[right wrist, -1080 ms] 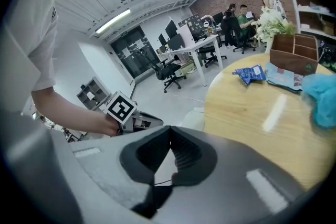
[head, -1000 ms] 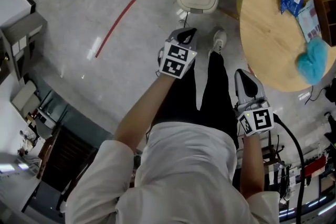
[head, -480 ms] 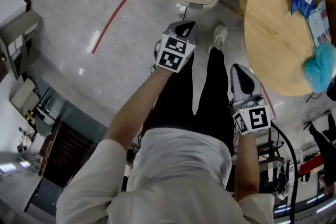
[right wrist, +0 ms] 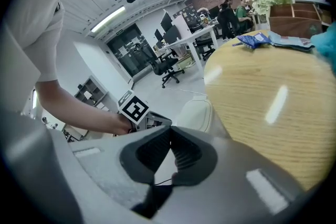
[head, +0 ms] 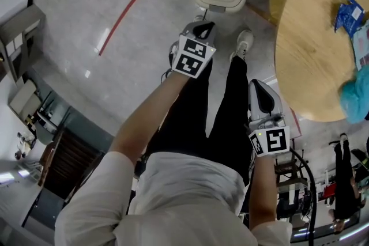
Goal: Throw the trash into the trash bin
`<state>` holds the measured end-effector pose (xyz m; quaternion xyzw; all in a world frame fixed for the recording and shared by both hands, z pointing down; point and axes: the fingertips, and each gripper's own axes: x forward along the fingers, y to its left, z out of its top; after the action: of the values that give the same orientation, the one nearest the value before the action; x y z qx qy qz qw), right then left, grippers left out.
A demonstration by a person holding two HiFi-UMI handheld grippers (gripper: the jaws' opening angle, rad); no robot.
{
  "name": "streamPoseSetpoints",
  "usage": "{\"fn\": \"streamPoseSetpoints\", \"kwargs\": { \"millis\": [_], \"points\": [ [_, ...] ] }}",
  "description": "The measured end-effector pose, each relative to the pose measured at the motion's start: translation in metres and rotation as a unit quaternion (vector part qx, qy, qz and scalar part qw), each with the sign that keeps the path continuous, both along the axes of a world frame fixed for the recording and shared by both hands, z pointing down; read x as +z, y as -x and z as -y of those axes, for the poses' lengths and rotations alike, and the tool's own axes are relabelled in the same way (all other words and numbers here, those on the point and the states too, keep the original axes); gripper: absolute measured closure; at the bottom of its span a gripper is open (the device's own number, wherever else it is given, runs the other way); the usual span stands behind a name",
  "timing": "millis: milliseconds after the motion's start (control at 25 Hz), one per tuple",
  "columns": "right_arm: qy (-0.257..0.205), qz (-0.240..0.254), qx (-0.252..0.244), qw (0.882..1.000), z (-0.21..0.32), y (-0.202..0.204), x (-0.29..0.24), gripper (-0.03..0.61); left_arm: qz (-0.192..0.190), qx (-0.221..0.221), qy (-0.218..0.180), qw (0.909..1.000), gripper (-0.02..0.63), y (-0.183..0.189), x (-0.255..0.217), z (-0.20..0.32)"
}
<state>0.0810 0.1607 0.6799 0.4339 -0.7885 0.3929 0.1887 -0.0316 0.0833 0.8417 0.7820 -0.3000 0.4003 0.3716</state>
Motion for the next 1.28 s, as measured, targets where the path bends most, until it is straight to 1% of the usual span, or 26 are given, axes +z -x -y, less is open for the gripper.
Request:
{"fn": "streamPoseSetpoints", "kwargs": {
  "millis": [240, 400, 560, 880, 1000, 1080, 1160, 1280],
  "points": [
    [-0.003, -0.002, -0.004, 1.000, 0.007, -0.002, 0.015, 0.578, 0.001, -0.015, 0.008, 0.9998, 0.611, -0.003, 0.022, 0.002],
    [-0.005, -0.003, 0.007, 1.000, 0.012, -0.004, 0.021, 0.578, 0.005, -0.011, 0.013, 0.9998, 0.611, -0.007, 0.041, 0.000],
    [0.000, 0.000, 0.012, 1.000, 0.013, -0.005, 0.030, 0.578, 0.018, -0.001, 0.016, 0.9997, 0.611, -0.009, 0.061, -0.001],
    [0.014, 0.009, 0.004, 1.000, 0.010, 0.005, 0.045, 0.578, 0.059, 0.002, 0.021, 0.9980, 0.611, 0.001, 0.110, -0.001],
    [0.010, 0.008, 0.003, 1.000, 0.011, 0.004, 0.051, 0.578, 0.071, 0.008, 0.027, 0.9971, 0.611, 0.001, 0.128, 0.001],
    [0.010, 0.008, 0.004, 1.000, 0.011, 0.003, 0.055, 0.578, 0.073, 0.002, 0.038, 0.9966, 0.611, 0.000, 0.139, 0.002],
    [0.011, 0.009, 0.006, 1.000, 0.010, 0.003, 0.058, 0.578, 0.071, -0.015, 0.052, 0.9960, 0.611, 0.000, 0.146, 0.001],
    [0.012, 0.010, 0.010, 1.000, 0.011, 0.002, 0.062, 0.578, 0.083, -0.025, 0.058, 0.9945, 0.611, 0.003, 0.157, 0.001]
  ]
}}
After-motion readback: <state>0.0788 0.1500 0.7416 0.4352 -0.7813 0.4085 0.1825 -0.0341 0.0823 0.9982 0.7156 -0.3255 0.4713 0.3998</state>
